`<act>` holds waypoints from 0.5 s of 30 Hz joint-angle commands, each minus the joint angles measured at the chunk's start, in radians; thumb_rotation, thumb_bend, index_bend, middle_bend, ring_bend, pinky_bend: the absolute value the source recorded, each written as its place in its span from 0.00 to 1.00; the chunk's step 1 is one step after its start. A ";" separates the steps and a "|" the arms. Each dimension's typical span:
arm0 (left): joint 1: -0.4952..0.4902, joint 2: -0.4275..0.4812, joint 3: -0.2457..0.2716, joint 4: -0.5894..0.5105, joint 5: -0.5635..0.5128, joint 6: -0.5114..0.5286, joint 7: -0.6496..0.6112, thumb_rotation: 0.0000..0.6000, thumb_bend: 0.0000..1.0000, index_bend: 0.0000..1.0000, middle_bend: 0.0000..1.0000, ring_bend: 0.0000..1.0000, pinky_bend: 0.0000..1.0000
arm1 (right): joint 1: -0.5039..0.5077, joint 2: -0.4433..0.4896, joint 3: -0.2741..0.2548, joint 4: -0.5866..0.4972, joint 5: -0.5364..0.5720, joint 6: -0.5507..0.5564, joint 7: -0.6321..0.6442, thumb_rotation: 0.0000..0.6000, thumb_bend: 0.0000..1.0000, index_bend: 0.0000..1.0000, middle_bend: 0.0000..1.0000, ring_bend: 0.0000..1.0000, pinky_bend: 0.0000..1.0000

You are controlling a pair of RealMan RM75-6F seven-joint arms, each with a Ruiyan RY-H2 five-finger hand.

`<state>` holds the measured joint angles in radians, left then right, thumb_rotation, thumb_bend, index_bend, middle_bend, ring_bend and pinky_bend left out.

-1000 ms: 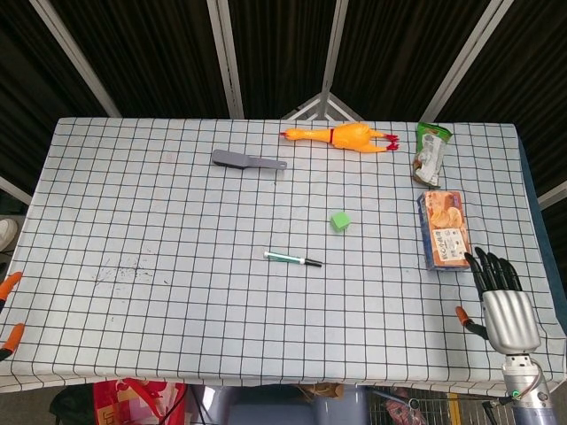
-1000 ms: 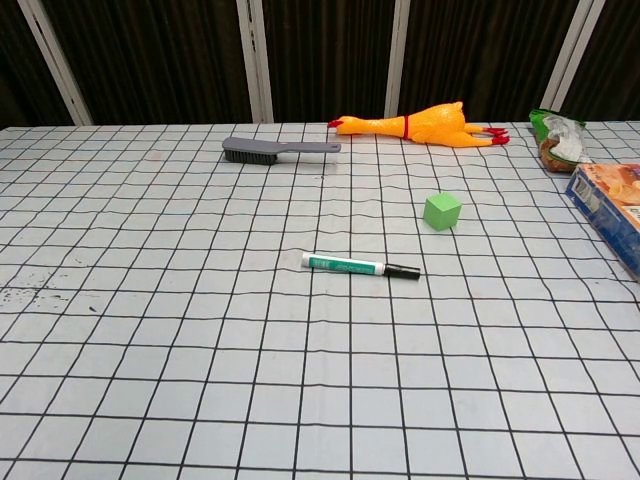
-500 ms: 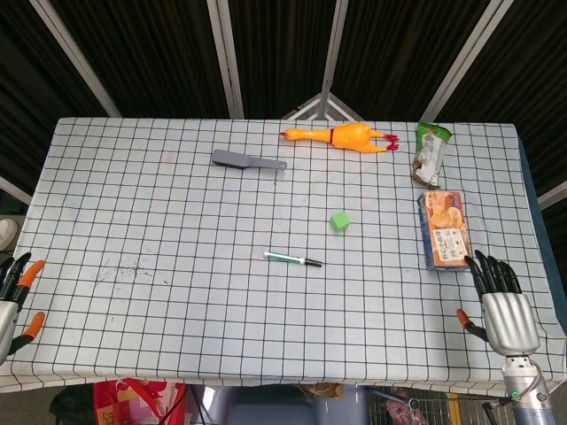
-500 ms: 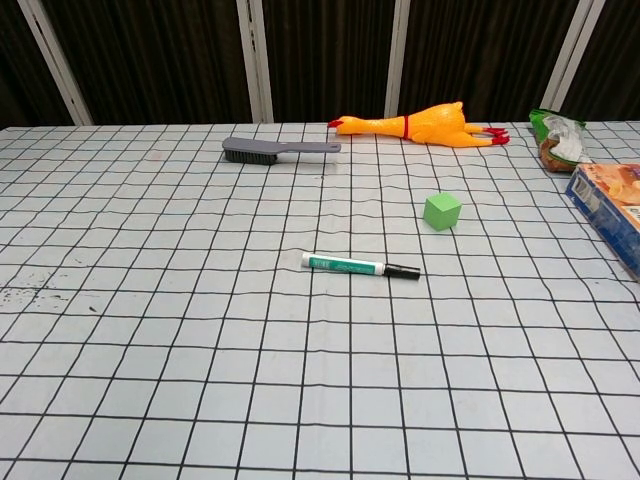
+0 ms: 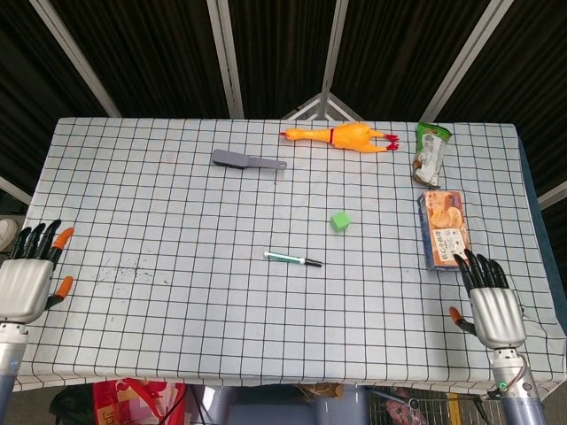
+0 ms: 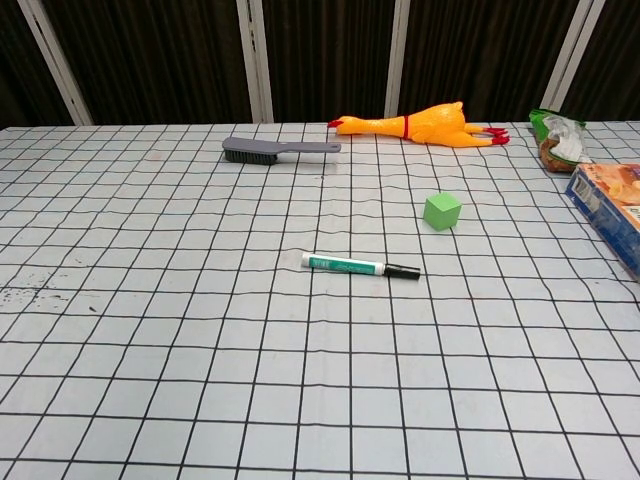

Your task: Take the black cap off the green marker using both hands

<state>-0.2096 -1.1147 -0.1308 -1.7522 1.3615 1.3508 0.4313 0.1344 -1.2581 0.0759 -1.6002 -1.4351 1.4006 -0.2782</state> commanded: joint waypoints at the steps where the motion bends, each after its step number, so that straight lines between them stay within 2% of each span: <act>1: -0.119 -0.068 -0.083 -0.005 -0.124 -0.098 0.171 1.00 0.48 0.14 0.00 0.00 0.00 | 0.012 -0.014 0.005 -0.006 0.022 -0.021 -0.030 1.00 0.27 0.04 0.03 0.04 0.09; 4: -0.199 -0.120 -0.125 0.018 -0.220 -0.160 0.267 1.00 0.48 0.14 0.00 0.00 0.00 | 0.023 -0.023 0.014 -0.013 0.046 -0.038 -0.069 1.00 0.27 0.04 0.03 0.04 0.09; 8: -0.310 -0.213 -0.165 0.105 -0.338 -0.224 0.375 1.00 0.48 0.15 0.00 0.00 0.00 | 0.034 -0.030 0.026 -0.025 0.090 -0.057 -0.123 1.00 0.27 0.04 0.03 0.04 0.09; 12: -0.398 -0.303 -0.191 0.227 -0.424 -0.276 0.411 1.00 0.48 0.15 0.00 0.00 0.00 | 0.046 -0.032 0.046 -0.033 0.139 -0.071 -0.159 1.00 0.27 0.04 0.03 0.04 0.09; 15: -0.455 -0.376 -0.212 0.320 -0.448 -0.308 0.379 1.00 0.48 0.14 0.01 0.00 0.00 | 0.052 -0.035 0.057 -0.041 0.169 -0.077 -0.174 1.00 0.27 0.04 0.03 0.04 0.09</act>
<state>-0.6037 -1.4219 -0.3130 -1.5098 0.9550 1.0853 0.8153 0.1819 -1.2909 0.1258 -1.6362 -1.2770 1.3290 -0.4435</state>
